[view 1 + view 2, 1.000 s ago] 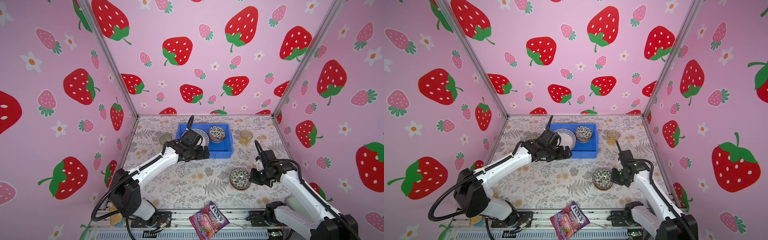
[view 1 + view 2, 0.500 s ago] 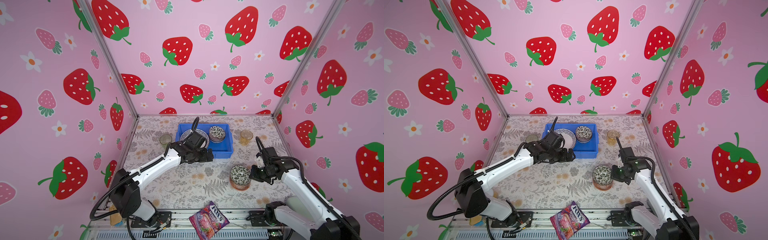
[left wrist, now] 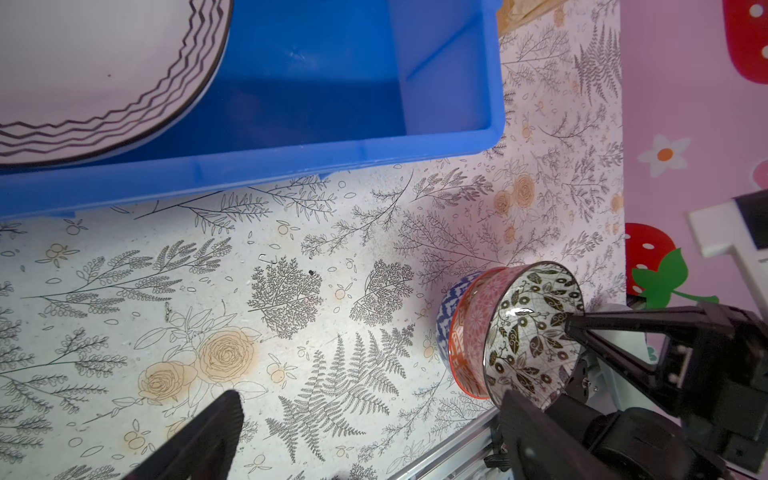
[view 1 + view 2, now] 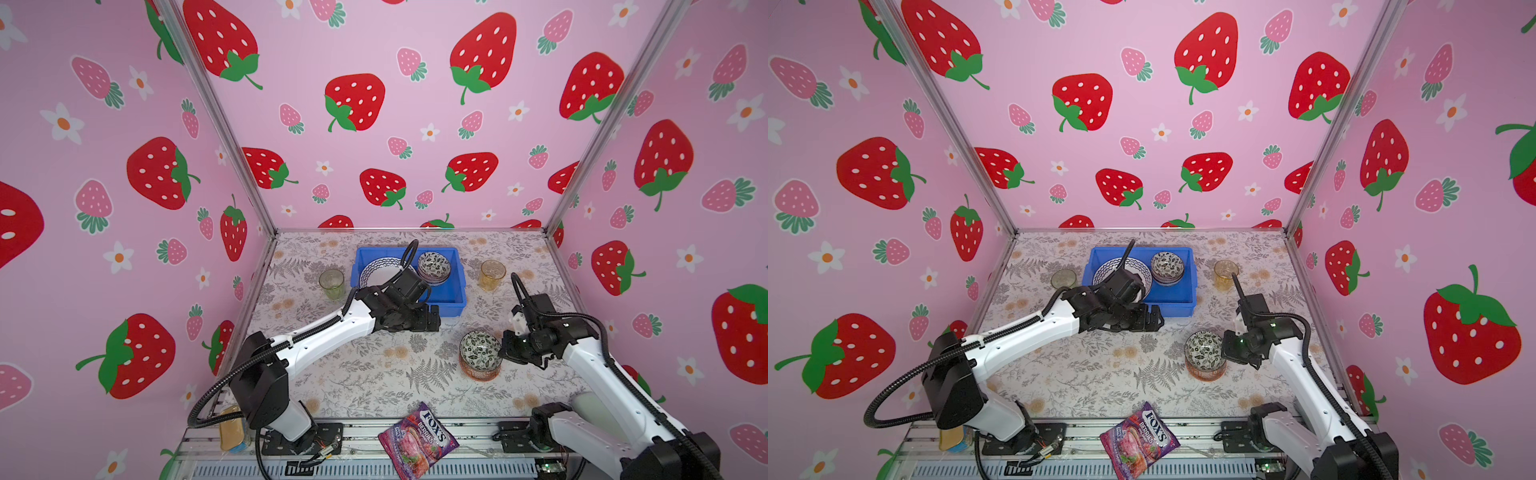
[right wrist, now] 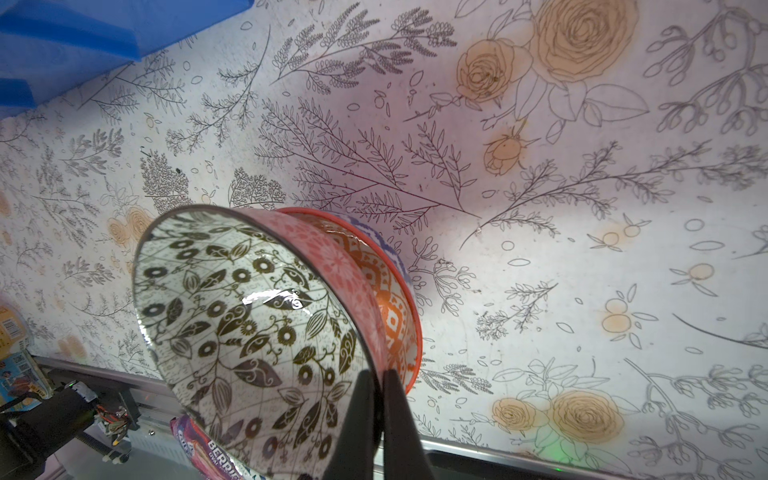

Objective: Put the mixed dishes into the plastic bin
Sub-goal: 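Lift the leaf-patterned bowl off the orange bowl with right while left approaches, then grasp the leaf-patterned bowl rim with left gripper and open the right gripper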

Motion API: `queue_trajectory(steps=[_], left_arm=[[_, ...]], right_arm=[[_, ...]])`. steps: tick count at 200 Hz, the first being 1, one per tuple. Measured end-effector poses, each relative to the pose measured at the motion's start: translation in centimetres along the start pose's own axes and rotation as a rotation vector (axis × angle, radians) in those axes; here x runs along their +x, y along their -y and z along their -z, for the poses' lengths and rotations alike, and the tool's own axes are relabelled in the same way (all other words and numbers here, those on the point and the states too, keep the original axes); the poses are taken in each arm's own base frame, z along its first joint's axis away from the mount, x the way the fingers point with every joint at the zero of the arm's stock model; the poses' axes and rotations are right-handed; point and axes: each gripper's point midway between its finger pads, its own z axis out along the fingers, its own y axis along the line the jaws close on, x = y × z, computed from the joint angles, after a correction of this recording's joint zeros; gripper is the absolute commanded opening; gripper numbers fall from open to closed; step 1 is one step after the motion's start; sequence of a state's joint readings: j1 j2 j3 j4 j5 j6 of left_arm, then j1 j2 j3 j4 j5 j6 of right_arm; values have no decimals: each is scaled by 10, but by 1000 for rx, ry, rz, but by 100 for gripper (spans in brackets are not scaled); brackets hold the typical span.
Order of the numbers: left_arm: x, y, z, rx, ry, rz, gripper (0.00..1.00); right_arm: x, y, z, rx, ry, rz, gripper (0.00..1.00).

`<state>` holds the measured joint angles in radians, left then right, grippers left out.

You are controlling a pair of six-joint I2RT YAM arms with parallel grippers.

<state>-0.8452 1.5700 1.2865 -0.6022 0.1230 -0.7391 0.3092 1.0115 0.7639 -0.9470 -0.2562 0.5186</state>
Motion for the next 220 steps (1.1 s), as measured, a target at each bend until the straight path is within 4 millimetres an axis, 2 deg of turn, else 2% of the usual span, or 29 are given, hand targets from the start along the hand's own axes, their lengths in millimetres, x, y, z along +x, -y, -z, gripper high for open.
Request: queue_trajectory(steps=[105, 150, 205, 220], left_arm=[[9, 21, -9, 16, -28, -43, 99], [20, 40, -25, 29, -69, -72, 99], [26, 72, -43, 68, -117, -112, 100], [27, 78, -48, 72, -127, -119, 97]], right_arm=[[1, -3, 0, -17, -7, 0, 0], [2, -5, 2, -25, -12, 8, 0], [-11, -18, 17, -61, 31, 26, 0], [-13, -20, 19, -67, 37, 30, 0]])
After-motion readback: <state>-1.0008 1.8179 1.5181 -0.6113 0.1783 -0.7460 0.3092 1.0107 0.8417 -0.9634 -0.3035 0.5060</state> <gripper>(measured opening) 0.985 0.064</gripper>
